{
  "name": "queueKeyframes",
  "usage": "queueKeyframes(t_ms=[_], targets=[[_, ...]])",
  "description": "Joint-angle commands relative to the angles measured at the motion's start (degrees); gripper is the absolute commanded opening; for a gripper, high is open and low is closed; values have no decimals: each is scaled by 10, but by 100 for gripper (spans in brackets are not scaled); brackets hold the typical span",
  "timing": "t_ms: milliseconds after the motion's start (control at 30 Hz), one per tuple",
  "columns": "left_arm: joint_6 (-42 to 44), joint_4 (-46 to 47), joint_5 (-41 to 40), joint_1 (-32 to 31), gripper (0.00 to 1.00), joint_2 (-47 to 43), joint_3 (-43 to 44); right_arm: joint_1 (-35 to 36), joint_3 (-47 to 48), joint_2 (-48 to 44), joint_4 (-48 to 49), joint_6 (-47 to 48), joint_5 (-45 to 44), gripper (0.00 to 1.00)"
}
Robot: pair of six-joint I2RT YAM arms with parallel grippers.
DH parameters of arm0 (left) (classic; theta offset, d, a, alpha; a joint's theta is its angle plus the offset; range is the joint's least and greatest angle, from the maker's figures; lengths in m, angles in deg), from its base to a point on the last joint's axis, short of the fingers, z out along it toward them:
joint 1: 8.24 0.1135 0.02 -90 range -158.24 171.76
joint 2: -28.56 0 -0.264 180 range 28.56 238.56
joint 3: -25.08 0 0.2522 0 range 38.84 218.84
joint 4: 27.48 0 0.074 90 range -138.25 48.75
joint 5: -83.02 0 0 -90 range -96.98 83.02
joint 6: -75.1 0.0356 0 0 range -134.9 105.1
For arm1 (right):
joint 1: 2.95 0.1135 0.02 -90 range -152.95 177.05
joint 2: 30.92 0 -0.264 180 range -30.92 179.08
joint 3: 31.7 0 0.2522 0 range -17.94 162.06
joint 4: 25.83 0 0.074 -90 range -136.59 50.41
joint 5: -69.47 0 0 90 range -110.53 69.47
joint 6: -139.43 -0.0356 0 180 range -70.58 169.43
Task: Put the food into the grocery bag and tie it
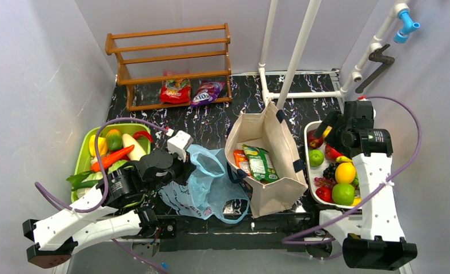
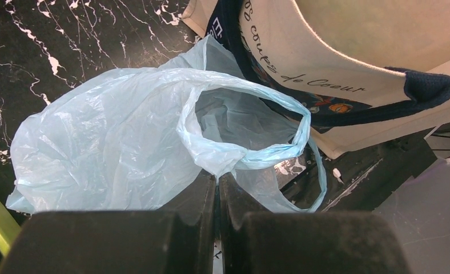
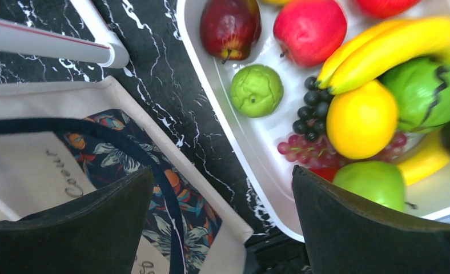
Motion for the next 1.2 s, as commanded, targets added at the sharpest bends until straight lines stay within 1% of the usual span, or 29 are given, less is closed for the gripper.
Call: queueKeyframes(t_ms=[0,67,200,367,700,1167], targets=[[-19,-5,4,-2,0,-7,20,-72,-64,12,68,-61,75,98],[-27,-6,0,-2,0,-12,17,-89,-86,21,83,-81,78,98],[-40,-10,-2,-2,0,-19,13,-101,-114,45,104,-108,57,98],[-56,-31,-7,-2,0,-35,21,-119,-139,78,142,-115,83,96],[-70,-59,-20,-2,0,-67,17,-129,-189,130,199,-131,86,91],[-87,-70,-27,-2,0,-91,0,-132,-215,204,247,-131,88,88]])
